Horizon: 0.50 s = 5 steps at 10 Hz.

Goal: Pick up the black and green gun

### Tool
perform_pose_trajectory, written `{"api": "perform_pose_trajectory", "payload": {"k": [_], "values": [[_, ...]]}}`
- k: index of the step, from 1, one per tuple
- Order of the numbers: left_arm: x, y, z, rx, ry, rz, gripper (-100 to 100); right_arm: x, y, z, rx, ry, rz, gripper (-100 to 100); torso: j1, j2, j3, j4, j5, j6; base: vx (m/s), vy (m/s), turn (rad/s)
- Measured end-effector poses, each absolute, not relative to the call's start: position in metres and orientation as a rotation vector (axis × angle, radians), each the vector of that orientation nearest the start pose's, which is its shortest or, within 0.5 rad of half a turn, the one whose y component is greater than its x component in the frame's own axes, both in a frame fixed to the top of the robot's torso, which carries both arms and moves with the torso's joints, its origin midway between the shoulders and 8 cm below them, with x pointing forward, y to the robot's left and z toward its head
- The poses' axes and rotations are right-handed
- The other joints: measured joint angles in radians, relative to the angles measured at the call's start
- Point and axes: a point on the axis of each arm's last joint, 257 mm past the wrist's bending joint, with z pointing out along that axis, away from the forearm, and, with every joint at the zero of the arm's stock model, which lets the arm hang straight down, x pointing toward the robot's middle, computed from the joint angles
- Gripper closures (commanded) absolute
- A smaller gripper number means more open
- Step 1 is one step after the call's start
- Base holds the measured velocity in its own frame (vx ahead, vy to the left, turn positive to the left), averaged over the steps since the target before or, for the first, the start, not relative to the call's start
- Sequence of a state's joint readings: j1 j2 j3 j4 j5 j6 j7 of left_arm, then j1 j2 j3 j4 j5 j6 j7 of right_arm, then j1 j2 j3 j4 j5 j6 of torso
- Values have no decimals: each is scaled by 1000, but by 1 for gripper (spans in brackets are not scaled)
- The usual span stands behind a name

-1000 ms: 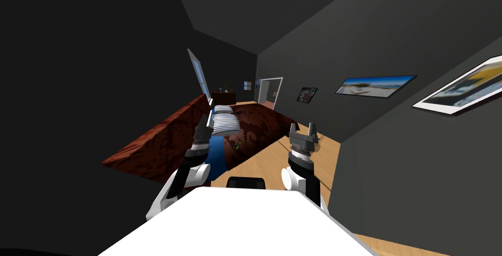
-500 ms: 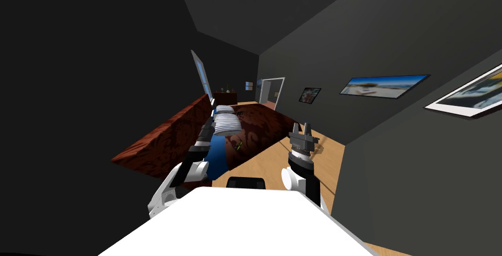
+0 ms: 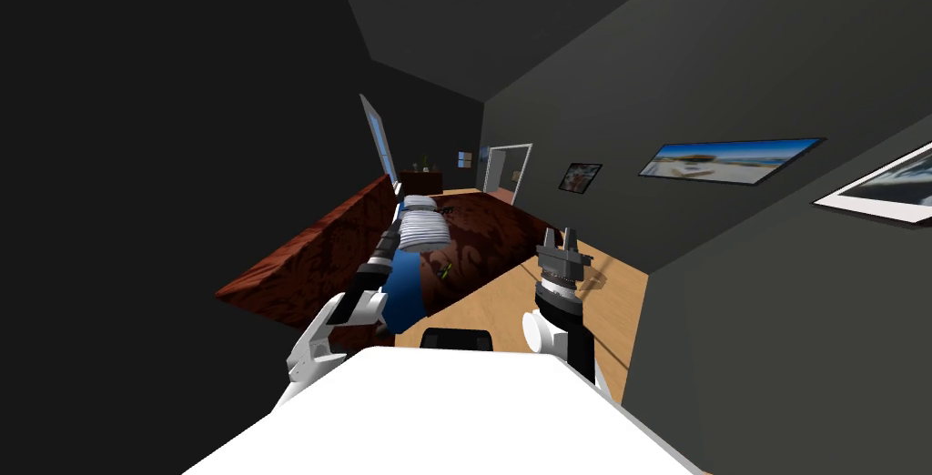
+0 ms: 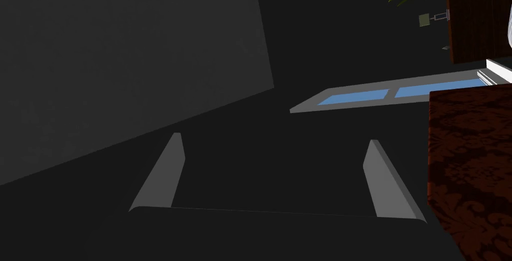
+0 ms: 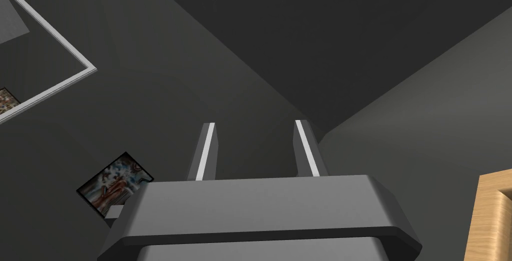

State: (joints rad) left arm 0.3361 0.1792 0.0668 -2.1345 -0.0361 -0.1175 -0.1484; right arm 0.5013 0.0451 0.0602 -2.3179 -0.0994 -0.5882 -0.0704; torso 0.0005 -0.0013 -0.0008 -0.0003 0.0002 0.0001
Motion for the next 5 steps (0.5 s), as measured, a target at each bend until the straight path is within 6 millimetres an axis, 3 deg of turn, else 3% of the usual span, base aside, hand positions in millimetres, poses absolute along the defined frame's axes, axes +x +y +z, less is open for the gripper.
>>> {"api": "perform_pose_trajectory", "payload": {"k": [5], "values": [[466,329,-111,-808,1172,-868,-100,320,-276,56,679,398,1509,0,-1,0,0,0,0,0,22,-2,36]]}}
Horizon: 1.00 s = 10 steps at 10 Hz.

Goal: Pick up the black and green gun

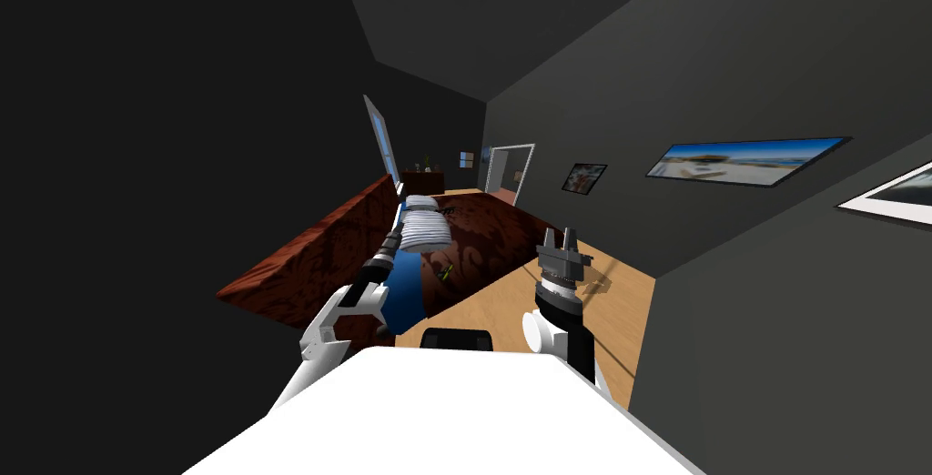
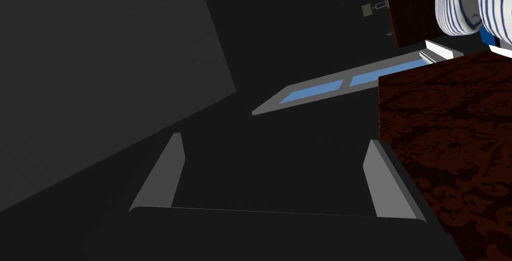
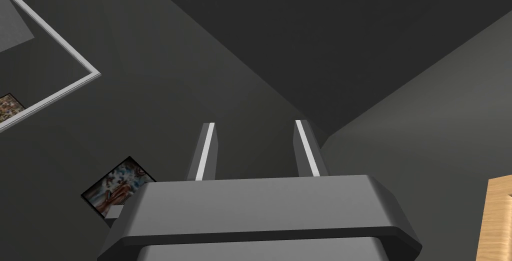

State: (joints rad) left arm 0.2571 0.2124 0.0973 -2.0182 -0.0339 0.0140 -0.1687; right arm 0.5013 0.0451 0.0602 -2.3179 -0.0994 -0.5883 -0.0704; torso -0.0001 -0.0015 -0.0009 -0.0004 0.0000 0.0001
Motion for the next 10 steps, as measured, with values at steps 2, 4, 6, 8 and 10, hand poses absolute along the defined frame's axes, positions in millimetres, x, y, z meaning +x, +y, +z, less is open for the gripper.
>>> {"api": "perform_pose_trajectory", "payload": {"k": [2,4,6,8,10], "values": [[476,338,-130,-844,1214,-830,-100,320,-276,56,679,398,1509,0,0,0,0,0,0,0,20,-8,23],[486,348,-146,-882,1255,-793,-100,320,-276,56,679,398,1509,0,0,0,0,0,0,0,24,-10,23],[495,356,-165,-925,1299,-755,-100,320,-276,56,679,398,1509,0,0,0,0,0,0,0,28,-12,24],[502,367,-184,-973,1342,-717,-100,320,-276,56,679,398,1509,0,-1,0,0,0,0,0,24,-19,19],[508,376,-205,-1020,1388,-680,-100,320,-276,56,679,398,1509,0,-1,0,0,0,0,0,25,-23,15]]}}
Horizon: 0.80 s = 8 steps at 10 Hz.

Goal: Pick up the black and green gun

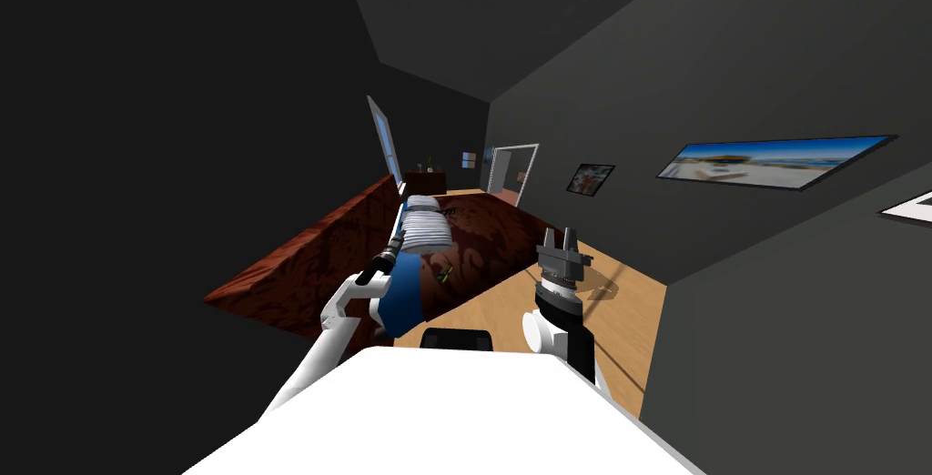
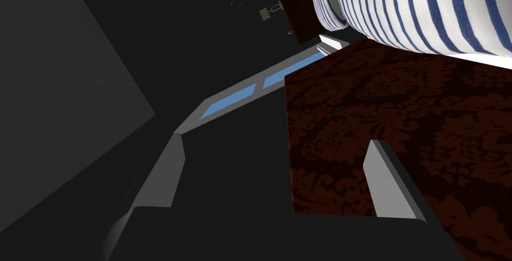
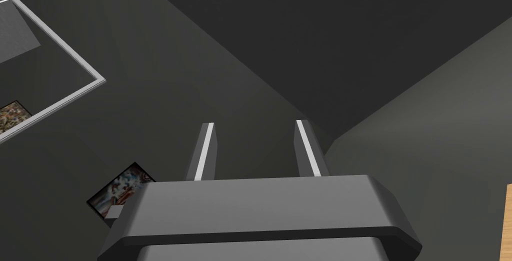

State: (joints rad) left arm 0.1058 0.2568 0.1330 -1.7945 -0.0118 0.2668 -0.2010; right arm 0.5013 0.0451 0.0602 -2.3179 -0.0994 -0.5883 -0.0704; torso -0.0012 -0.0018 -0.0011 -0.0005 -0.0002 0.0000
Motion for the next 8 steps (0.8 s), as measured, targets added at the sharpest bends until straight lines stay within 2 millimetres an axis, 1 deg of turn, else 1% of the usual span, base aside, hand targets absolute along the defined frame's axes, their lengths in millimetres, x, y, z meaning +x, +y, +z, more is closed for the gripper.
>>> {"api": "perform_pose_trajectory", "payload": {"k": [1,2,5,6,7,8], "values": [[513,379,-214,-1043,1408,-663,-100,320,-276,56,679,398,1509,0,0,0,0,0,0,0,26,-17,10],[514,381,-229,-1070,1433,-644,-100,320,-276,56,679,398,1509,0,0,0,0,0,0,0,32,-30,15],[522,394,-255,-1142,1497,-595,-100,320,-276,56,679,398,1509,0,-1,-1,-1,0,0,0,37,-31,10],[521,398,-268,-1171,1522,-574,-100,320,-276,56,679,398,1509,0,-1,-1,0,0,0,0,30,-35,11],[525,399,-276,-1195,1544,-560,-100,320,-276,56,679,398,1509,0,-1,-1,0,0,0,0,29,-31,3],[525,399,-289,-1223,1568,-541,-100,320,-276,56,679,398,1509,0,-1,0,0,0,0,0,39,-39,1]]}}
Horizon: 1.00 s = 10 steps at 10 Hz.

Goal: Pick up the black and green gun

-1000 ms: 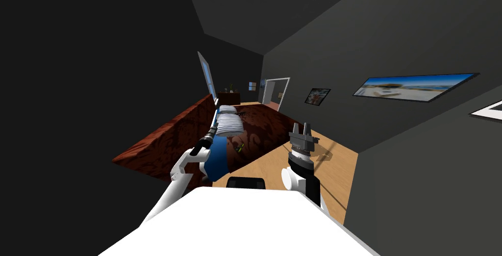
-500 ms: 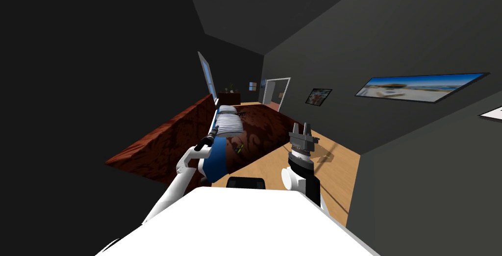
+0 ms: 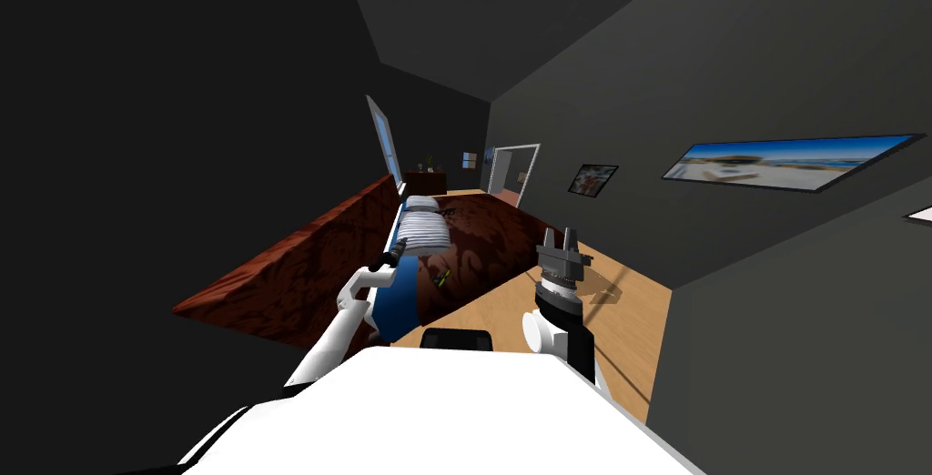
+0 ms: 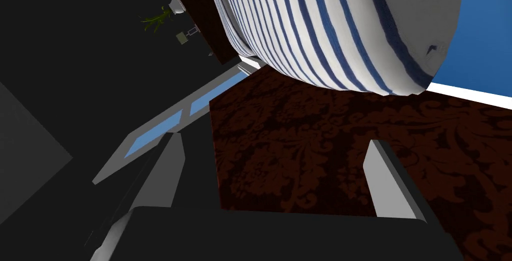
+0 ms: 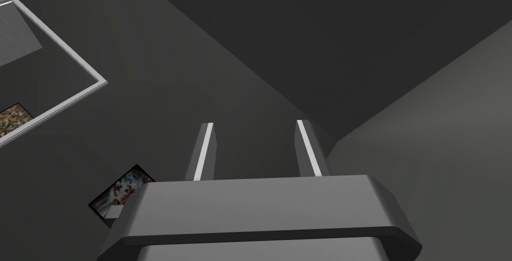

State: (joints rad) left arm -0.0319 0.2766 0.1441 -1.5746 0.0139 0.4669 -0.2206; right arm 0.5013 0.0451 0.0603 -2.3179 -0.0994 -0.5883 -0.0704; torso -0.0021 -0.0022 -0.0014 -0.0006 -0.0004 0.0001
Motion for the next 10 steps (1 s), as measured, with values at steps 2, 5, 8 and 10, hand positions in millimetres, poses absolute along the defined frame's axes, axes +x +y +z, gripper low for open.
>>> {"api": "perform_pose_trajectory", "payload": {"k": [2,5,8,10], "values": [[524,408,-311,-1280,1616,-505,-100,320,-276,56,679,398,1509,0,0,0,0,0,0,0,34,-40,3],[523,413,-340,-1363,1684,-458,-100,320,-276,56,679,398,1509,0,-1,-1,0,0,0,0,40,-45,-2],[515,419,-378,-1456,1757,-400,-100,320,-276,56,679,398,1509,0,0,0,0,0,0,0,38,-46,-7],[506,419,-397,-1515,1803,-366,-100,320,-276,56,679,398,1509,0,-1,0,0,0,0,0,44,-55,-10]]}}
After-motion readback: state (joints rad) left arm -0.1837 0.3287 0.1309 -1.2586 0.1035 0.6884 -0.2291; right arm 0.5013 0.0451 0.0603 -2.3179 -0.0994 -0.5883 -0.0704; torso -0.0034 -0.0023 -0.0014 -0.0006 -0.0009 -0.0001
